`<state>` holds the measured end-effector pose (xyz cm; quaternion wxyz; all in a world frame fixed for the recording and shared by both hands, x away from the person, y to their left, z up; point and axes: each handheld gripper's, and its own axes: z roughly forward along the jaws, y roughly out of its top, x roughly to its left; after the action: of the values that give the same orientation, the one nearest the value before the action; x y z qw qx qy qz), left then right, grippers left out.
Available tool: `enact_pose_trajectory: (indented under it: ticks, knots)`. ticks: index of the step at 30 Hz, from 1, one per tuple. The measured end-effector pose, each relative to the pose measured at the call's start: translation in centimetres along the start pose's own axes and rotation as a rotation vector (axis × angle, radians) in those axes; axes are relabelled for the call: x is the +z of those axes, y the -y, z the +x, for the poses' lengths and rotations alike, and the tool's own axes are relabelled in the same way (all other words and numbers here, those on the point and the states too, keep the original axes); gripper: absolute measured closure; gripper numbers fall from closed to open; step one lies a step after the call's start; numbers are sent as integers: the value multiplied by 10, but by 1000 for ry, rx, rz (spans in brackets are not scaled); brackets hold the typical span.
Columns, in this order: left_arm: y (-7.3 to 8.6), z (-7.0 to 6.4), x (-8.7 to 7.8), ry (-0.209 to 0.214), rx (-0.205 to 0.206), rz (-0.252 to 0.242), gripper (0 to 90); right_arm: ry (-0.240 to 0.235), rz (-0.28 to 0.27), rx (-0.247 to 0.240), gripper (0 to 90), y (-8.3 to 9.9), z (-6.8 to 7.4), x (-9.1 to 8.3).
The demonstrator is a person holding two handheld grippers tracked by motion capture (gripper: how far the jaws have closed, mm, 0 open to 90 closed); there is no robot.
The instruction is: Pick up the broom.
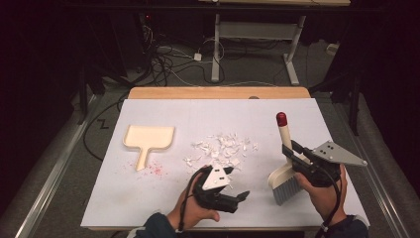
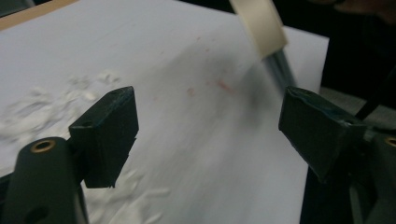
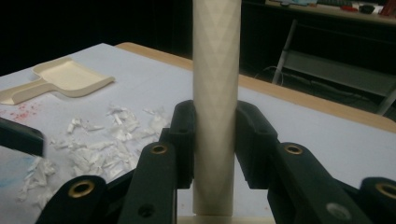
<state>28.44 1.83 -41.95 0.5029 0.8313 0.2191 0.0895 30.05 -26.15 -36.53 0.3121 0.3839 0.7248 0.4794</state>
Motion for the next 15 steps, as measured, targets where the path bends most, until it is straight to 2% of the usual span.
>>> enact_pose_trajectory:
  ticks: [5,6,8,9,10,13,15]
  knots:
    - [-14,-8,28,49,-49,-40,210,-13,-35,-35,717,-5,18,0]
    - [-16,-9,32,47,-60,-48,201,-16,-37,-38,717,-6,21,1]
    - [-17,-12,35,37,-56,-50,261,-15,-46,-40,717,-6,24,1]
    - [-18,-13,40,59,-60,-62,261,-37,-50,-48,716,-8,31,4]
    - [-18,-14,41,61,-64,-72,271,-38,-50,-46,716,-8,34,4]
    - [-18,-10,42,60,-69,-85,372,-49,-64,-69,716,-8,43,6]
    - [-17,-9,42,45,-72,-82,451,-64,-70,-64,716,-8,48,6]
